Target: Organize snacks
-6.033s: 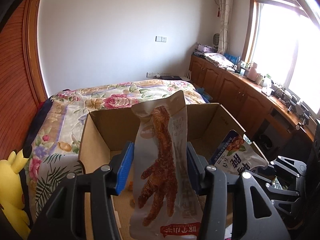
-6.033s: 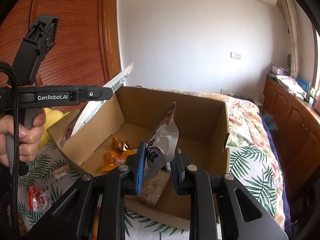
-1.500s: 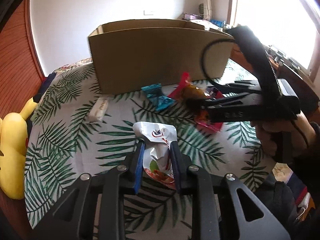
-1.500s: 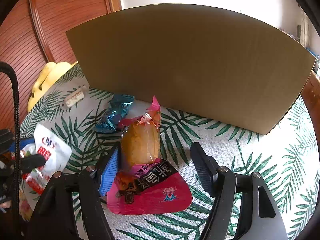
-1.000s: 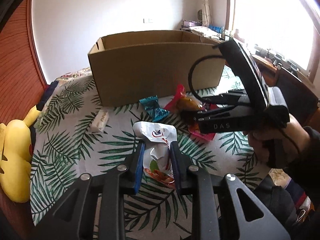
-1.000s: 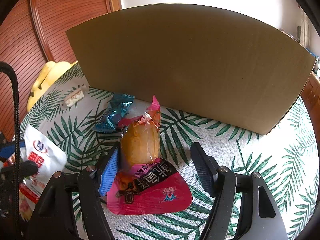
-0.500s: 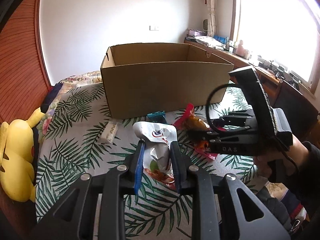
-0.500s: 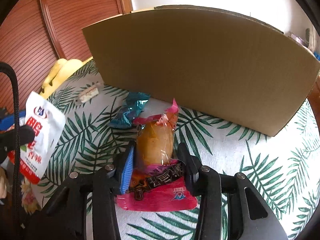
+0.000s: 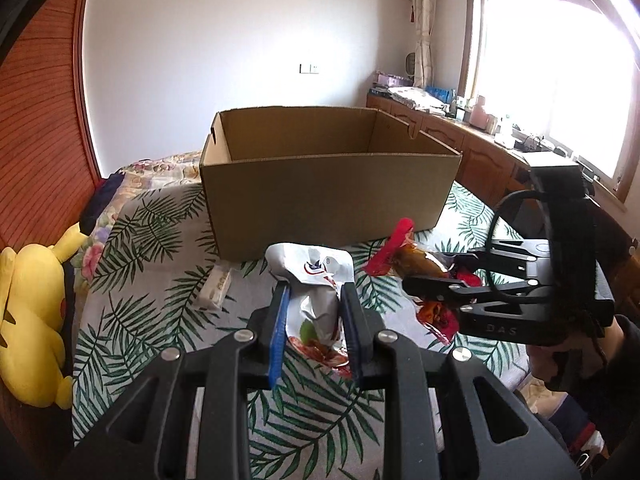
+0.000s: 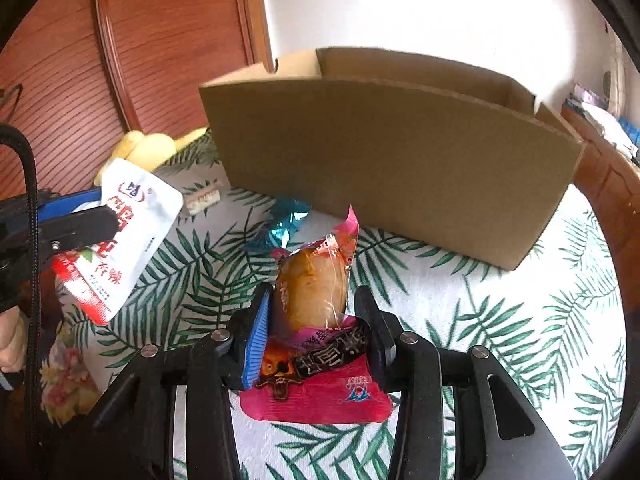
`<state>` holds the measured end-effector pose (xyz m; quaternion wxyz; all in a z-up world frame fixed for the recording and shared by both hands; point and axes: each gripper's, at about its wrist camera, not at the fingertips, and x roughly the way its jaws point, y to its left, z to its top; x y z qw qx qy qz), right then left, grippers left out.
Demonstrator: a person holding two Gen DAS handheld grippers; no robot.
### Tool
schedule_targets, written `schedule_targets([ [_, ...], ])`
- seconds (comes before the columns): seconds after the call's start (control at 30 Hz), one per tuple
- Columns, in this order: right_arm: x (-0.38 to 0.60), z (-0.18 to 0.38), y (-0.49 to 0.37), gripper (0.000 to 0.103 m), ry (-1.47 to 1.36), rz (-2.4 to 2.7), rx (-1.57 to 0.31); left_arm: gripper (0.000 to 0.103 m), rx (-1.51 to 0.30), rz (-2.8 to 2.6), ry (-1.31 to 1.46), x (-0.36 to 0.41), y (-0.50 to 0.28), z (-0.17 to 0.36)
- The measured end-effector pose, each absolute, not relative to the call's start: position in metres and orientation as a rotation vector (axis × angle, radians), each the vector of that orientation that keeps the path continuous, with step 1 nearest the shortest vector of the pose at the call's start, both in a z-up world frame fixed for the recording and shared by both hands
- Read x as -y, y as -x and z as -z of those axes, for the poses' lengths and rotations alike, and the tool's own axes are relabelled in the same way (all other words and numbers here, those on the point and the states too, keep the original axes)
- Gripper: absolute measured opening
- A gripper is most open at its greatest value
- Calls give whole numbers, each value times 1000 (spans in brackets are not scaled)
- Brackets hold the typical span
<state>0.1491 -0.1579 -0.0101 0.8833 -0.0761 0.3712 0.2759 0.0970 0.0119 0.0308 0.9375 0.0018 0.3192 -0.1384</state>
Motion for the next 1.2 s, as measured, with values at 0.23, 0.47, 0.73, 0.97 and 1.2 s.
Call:
schedule_targets([
  [0.23,174,-10,-135,42,143,-574,-718,23,-623,291,7,-9,-97,-44],
  [0.47,187,-27,-127,42,120,-565,-673,23,-593,297,13,-6,-99,-58],
  [0.73,196,-45,-121,42,98,-558,-626,23,-554,295,12,-3,-103,-79],
  [0.97,205,-62,-118,42,83,-551,-591,23,-527,288,17,-3,-106,-90],
  [1.2,212,-70,-118,42,74,-539,-572,23,-514,283,28,-3,-109,-94],
])
